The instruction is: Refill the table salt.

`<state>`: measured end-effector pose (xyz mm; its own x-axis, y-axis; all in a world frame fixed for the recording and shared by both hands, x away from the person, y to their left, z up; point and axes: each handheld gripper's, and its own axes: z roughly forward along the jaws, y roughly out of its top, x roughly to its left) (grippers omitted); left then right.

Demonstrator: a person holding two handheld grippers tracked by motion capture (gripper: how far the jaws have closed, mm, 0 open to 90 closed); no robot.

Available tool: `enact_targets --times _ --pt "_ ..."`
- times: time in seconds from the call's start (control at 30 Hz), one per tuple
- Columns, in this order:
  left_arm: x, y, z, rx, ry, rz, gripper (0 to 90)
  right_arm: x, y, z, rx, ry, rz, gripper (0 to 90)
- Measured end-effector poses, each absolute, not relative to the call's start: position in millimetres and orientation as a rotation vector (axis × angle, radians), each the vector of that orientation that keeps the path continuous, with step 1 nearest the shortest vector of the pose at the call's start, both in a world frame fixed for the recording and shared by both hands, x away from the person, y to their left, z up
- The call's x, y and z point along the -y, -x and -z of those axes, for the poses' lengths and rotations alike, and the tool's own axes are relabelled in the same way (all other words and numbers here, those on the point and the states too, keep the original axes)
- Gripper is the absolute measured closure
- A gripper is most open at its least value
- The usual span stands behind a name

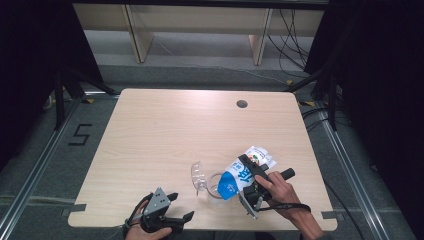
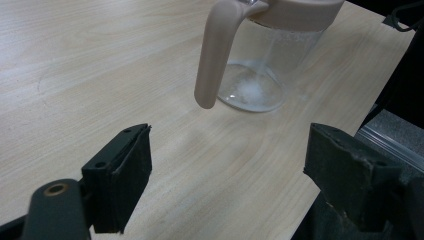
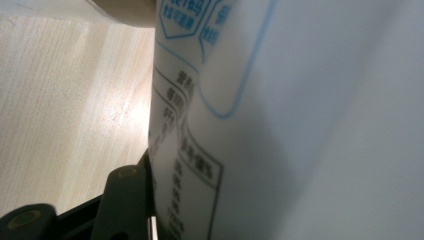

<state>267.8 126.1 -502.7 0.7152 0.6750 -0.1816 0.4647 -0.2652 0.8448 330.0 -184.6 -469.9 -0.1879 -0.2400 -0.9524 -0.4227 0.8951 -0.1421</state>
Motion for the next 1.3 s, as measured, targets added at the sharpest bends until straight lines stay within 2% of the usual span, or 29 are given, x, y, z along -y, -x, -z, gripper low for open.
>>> enact_targets --times 1.3 --pt "-126.0 -268.1 502.8 -0.885 -1.907 -0.26 18.4 183.1 -328.8 471.3 -1.753 0.522 -0.156 47.3"
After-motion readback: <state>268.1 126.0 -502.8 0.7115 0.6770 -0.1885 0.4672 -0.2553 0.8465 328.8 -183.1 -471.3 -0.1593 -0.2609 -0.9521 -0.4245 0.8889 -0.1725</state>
